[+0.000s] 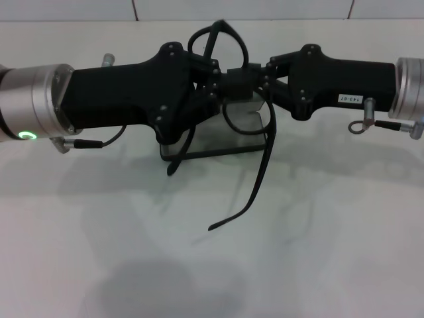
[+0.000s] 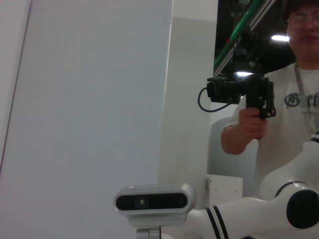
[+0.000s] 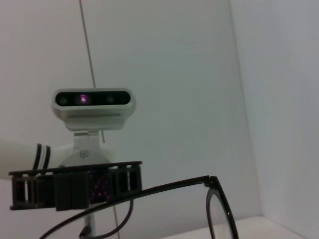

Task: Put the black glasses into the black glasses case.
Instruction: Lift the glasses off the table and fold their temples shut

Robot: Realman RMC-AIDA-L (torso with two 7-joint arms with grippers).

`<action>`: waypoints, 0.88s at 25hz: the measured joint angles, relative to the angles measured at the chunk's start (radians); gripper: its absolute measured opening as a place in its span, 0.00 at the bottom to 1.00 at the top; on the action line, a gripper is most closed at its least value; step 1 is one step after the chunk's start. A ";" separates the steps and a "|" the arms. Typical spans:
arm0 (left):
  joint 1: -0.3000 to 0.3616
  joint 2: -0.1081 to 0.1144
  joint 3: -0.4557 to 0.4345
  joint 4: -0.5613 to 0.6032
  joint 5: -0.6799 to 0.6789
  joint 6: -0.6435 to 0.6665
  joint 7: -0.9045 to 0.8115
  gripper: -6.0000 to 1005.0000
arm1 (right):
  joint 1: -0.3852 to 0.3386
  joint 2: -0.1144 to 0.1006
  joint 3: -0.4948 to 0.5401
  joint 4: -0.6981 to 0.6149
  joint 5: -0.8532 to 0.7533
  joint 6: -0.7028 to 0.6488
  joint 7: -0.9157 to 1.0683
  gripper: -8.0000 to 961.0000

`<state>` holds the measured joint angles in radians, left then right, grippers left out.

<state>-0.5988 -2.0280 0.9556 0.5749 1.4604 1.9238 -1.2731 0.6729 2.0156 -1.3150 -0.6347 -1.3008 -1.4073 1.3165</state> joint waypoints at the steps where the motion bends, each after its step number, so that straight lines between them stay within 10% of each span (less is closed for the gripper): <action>1: 0.000 0.001 0.001 0.000 0.000 0.000 0.000 0.01 | 0.002 0.000 -0.002 0.000 -0.006 -0.002 0.003 0.06; 22: -0.017 -0.022 0.000 -0.010 0.017 -0.003 0.041 0.01 | 0.027 0.002 0.003 0.002 0.035 -0.085 0.079 0.06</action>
<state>-0.6154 -2.0504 0.9556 0.5648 1.4772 1.9206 -1.2318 0.6999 2.0178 -1.3125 -0.6331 -1.2654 -1.4920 1.3952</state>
